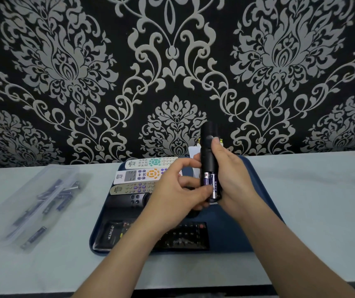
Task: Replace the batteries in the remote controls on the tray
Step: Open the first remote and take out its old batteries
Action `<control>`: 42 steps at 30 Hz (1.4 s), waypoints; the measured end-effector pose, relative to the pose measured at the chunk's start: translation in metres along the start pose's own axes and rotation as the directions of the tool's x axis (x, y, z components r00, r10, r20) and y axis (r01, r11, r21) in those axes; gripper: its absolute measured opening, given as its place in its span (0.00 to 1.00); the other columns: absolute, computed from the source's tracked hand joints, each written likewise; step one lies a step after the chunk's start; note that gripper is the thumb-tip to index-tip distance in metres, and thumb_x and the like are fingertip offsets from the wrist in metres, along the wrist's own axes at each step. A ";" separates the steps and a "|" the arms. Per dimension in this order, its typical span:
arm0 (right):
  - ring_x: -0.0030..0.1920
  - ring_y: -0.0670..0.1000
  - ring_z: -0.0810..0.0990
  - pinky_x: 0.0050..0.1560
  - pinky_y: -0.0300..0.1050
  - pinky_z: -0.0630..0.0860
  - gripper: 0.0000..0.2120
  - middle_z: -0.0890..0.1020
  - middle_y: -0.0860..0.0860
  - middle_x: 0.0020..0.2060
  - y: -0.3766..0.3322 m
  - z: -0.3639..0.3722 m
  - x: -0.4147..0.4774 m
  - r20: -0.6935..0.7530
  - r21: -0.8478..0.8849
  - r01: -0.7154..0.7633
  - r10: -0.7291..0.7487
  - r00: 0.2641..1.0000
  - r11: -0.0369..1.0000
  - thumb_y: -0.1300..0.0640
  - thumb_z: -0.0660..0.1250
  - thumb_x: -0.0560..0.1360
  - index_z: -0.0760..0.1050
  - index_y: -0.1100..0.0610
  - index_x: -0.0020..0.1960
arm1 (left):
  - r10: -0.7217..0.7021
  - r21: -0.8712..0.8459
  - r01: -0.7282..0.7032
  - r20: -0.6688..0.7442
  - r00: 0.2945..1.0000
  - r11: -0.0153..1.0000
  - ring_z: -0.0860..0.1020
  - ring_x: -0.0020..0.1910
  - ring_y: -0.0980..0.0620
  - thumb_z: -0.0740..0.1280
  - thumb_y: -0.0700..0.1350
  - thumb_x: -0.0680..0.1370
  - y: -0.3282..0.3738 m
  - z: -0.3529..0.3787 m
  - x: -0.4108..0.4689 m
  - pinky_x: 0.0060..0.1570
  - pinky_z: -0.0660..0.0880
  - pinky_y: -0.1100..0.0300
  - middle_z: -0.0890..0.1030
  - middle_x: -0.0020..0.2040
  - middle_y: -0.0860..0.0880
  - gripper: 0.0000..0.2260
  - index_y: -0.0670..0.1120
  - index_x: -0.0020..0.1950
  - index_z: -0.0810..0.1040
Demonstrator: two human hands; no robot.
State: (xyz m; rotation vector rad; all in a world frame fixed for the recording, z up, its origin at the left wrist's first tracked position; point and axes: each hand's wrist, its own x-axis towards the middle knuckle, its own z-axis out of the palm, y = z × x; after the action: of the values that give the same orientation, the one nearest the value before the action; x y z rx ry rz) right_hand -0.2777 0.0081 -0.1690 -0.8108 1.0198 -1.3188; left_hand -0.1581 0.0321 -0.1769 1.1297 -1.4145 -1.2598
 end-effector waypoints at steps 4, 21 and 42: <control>0.35 0.50 0.80 0.33 0.44 0.76 0.19 0.82 0.53 0.37 -0.007 -0.003 -0.001 0.141 -0.076 -0.067 0.078 0.987 0.995 0.47 0.59 0.82 0.80 0.61 0.53 | -0.003 -0.146 -0.016 -0.125 0.992 0.989 0.82 0.32 0.49 0.72 0.31 0.71 0.006 0.001 -0.001 0.31 0.77 0.63 0.85 0.38 0.43 0.21 0.48 0.58 0.72; 0.49 0.56 0.82 0.48 0.47 0.83 0.11 0.82 0.66 0.53 -0.003 -0.008 0.004 0.349 -0.253 0.109 -0.015 0.937 0.961 0.65 0.60 0.81 0.79 0.63 0.60 | 0.689 0.866 -0.260 -0.125 0.714 0.427 0.68 0.63 0.49 0.74 0.47 0.70 -0.003 -0.013 0.002 0.64 0.66 0.60 0.70 0.66 0.49 0.29 0.54 0.70 0.69; 0.43 0.48 0.78 0.39 0.39 0.73 0.07 0.82 0.53 0.48 0.002 0.001 0.004 0.339 0.189 -0.222 0.149 0.929 0.956 0.56 0.65 0.79 0.78 0.56 0.54 | 0.410 0.339 -0.316 -0.257 0.875 0.886 0.81 0.50 0.56 0.73 0.38 0.73 -0.008 -0.024 0.009 0.55 0.78 0.53 0.82 0.50 0.57 0.19 0.58 0.58 0.80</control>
State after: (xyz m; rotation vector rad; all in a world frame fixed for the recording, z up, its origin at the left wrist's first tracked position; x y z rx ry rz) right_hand -0.2763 0.0038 -0.1706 -0.7085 0.6571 -1.0717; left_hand -0.1355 0.0184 -0.1826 1.1274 -1.4989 -0.5789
